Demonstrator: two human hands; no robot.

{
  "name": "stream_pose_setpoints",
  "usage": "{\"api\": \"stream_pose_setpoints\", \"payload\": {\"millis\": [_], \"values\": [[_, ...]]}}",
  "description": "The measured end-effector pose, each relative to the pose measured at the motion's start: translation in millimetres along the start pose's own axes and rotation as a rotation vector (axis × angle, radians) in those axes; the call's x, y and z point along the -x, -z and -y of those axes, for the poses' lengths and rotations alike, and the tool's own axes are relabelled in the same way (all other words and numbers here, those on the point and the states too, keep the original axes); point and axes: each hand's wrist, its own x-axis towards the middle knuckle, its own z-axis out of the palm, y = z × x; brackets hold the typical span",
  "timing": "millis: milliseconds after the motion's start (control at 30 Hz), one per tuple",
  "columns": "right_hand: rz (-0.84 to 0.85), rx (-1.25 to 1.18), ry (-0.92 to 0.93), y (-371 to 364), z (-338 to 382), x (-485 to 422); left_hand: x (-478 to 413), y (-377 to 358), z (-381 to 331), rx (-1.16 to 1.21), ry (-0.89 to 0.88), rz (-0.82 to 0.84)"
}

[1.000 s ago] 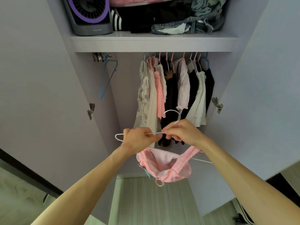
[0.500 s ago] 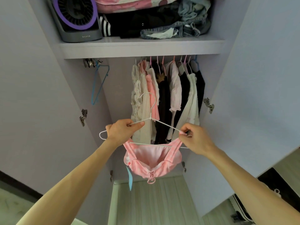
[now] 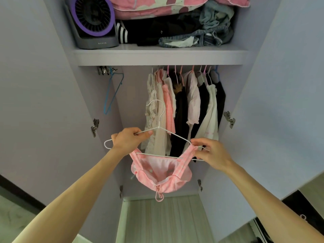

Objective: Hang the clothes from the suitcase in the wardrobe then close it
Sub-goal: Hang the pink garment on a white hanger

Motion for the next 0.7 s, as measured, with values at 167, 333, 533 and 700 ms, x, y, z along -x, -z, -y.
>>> {"api": "stream_pose_setpoints", "payload": {"millis": [167,333,533,700], "values": [[-0.023,0.091,0.065,-4,0,-3,-3,3,1,-0.004,-0.002,-0.022],[0.001,0.248,0.126,-12,12,-8,-17,13,-1,-0.023,-0.010,-0.058],[0.095,0.015,0.013,-17,43,-29,-42,36,-3,-0.020,-0.072,-0.035],[0.015,-0.177,-0.140,-33,59,-53,-55,60,17,-0.522,-0.119,0.093]]}}
